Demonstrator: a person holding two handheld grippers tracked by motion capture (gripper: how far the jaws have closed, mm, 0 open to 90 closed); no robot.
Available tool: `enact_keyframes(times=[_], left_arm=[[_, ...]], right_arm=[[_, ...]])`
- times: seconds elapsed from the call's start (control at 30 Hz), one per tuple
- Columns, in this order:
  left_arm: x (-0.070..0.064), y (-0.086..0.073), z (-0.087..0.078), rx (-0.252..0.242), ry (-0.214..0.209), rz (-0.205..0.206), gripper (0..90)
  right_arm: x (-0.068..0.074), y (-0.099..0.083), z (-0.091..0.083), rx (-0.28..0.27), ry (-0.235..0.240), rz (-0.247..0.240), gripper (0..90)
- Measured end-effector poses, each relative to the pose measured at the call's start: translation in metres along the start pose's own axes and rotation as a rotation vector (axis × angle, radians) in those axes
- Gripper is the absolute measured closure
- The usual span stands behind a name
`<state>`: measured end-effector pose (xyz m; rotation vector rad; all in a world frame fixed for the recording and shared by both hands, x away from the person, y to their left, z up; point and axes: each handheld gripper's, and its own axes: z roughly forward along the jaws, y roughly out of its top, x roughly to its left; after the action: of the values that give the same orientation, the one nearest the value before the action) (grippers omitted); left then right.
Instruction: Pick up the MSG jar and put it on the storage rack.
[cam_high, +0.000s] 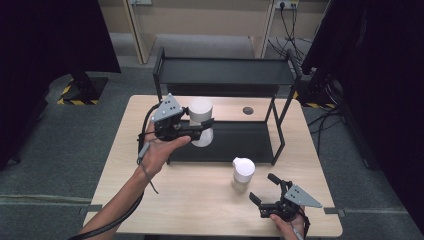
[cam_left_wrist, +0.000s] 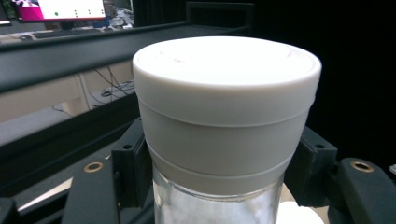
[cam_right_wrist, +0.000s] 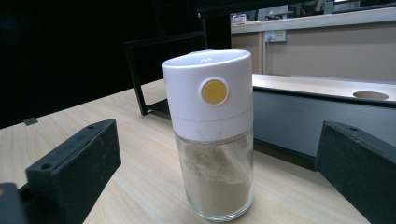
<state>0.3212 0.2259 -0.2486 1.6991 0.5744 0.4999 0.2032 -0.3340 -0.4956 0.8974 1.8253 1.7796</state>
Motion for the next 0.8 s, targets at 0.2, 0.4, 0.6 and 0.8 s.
enact_keyframes(times=[0.2,0.4,0.6,0.8], left_arm=[[0.006,0.027,-0.003,0.002,0.023,0.003,35.0],[0.011,0.046,-0.004,0.002,0.022,-0.013,35.1],[0.015,0.064,-0.005,-0.005,0.026,-0.028,35.0],[0.019,0.082,-0.005,-0.018,0.034,-0.035,35.0]], right_arm=[[0.000,0.000,0.000,-0.002,0.001,0.002,0.4],[0.000,0.000,0.000,0.000,0.002,0.002,0.4],[0.000,0.000,0.000,0.000,0.003,0.001,0.4],[0.000,0.000,0.000,-0.002,0.002,0.002,0.4]])
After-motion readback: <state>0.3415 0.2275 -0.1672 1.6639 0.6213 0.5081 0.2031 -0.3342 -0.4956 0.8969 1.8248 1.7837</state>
